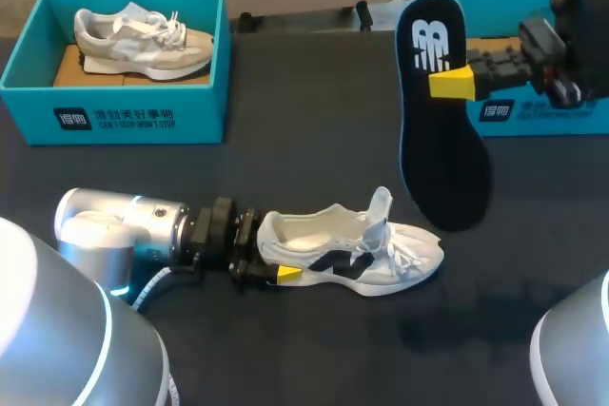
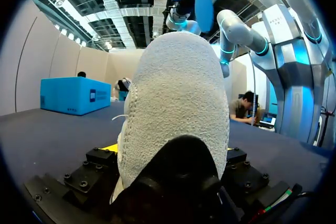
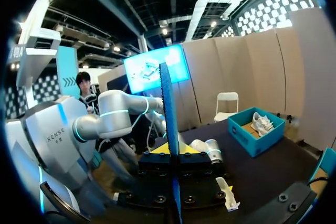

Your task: Take the shoe out of the shoebox, open the shoe tongue, remove and reinsert the insole, then place the shoe into the shoebox

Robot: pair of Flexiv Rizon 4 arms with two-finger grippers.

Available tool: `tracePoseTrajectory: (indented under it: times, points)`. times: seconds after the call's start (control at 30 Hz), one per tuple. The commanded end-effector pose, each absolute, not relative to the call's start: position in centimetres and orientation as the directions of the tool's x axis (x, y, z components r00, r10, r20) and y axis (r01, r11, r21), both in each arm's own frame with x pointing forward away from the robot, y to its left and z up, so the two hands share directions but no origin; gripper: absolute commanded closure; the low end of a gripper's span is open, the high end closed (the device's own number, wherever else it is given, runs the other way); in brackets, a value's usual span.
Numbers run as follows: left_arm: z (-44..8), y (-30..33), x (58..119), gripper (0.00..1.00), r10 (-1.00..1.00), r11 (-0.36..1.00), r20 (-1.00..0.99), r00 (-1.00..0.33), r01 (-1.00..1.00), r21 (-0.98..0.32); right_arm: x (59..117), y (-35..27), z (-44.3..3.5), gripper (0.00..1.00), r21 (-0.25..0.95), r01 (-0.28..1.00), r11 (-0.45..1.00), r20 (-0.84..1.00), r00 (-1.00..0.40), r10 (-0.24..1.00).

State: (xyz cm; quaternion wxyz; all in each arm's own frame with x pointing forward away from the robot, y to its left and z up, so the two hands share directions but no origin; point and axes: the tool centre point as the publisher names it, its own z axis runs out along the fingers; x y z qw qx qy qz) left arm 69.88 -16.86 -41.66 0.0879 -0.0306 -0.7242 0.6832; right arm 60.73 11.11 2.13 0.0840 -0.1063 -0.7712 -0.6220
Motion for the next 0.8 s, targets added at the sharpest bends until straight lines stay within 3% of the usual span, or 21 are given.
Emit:
tracePoseTrajectory:
  times: [0.03, 0.17, 0.6, 0.63, 0.67, 0.7, 0.8]
  points:
    - [-42.55, -16.78, 69.98, 1.00, 0.164, 0.055, 0.085, -0.983, -0.077, -0.995, 60.89, 10.78, 1.74, 1.00, 0.938, 0.290, 0.191, 0.286, -0.957, 0.049]
    - [-42.55, -16.78, 69.98, 1.00, 0.164, 0.055, 0.085, -0.983, -0.077, -0.995, 60.92, 10.83, 1.55, 1.00, 0.943, 0.313, 0.116, 0.314, -0.949, 0.004]
    - [-42.57, -16.70, 70.16, 1.00, 0.164, 0.057, 0.082, -0.983, -0.073, -0.996, 60.92, 10.83, 1.55, 1.00, 0.943, 0.313, 0.116, 0.314, -0.949, 0.004]
    - [-42.60, -16.68, 70.21, 0.88, 0.162, 0.059, 0.082, -0.983, -0.073, -0.996, 60.92, 10.83, 1.55, 1.00, 0.943, 0.313, 0.116, 0.314, -0.949, 0.004]
    - [-42.65, -16.63, 70.29, 0.62, 0.150, 0.068, 0.080, -0.985, -0.070, -0.995, 60.92, 10.83, 1.55, 1.00, 0.943, 0.313, 0.116, 0.314, -0.949, 0.004]
    - [-42.76, -16.56, 70.36, 0.00, 0.138, 0.086, 0.067, -0.988, -0.055, -0.995, 60.92, 10.83, 1.55, 1.00, 0.943, 0.313, 0.116, 0.314, -0.949, 0.004]
    - [-42.72, -16.38, 70.33, 0.00, 0.122, 0.084, 0.073, -0.990, -0.063, -0.994, 60.92, 10.83, 1.55, 1.00, 0.943, 0.313, 0.116, 0.314, -0.949, 0.004]
